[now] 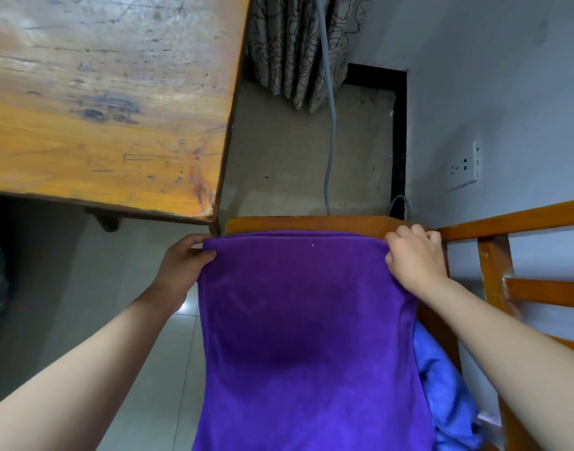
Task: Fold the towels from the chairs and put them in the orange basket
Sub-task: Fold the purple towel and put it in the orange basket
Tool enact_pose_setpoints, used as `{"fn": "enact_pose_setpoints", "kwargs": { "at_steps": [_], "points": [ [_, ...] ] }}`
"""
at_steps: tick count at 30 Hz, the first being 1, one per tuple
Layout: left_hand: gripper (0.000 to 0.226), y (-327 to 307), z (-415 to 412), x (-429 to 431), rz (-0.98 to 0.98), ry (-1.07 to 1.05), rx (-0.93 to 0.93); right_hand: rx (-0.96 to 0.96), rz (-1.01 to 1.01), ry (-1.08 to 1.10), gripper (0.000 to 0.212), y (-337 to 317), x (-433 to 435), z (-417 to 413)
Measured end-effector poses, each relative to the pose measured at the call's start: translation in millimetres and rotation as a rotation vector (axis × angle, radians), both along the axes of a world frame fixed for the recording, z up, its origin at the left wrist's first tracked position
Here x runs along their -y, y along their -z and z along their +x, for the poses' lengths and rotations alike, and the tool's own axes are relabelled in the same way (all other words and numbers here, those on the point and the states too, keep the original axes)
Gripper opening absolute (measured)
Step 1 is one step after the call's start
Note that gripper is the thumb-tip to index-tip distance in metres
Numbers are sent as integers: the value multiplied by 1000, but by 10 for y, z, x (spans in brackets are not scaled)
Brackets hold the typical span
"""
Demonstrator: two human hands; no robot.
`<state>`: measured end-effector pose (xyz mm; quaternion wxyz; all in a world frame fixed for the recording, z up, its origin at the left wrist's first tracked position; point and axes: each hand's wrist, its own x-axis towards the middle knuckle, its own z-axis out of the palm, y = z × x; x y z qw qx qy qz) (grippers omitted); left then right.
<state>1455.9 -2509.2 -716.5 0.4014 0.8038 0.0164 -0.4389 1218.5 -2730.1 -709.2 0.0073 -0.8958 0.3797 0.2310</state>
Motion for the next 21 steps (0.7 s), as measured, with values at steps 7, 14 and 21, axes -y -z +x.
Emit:
{"fn": "enact_pose_setpoints", "kwargs": {
  "at_steps": [7,14,21],
  "points": [
    [8,-386,-101,-212,-17,152,272,67,174,158,20,-264,-57,-166],
    [29,-1187,-280,-709,-138,229,484,598,380,496,13,-1219,-100,-348],
    [14,-2582,-356,-770,-654,88,404,1211,476,561,20,-2800,-249,-585]
  ]
}}
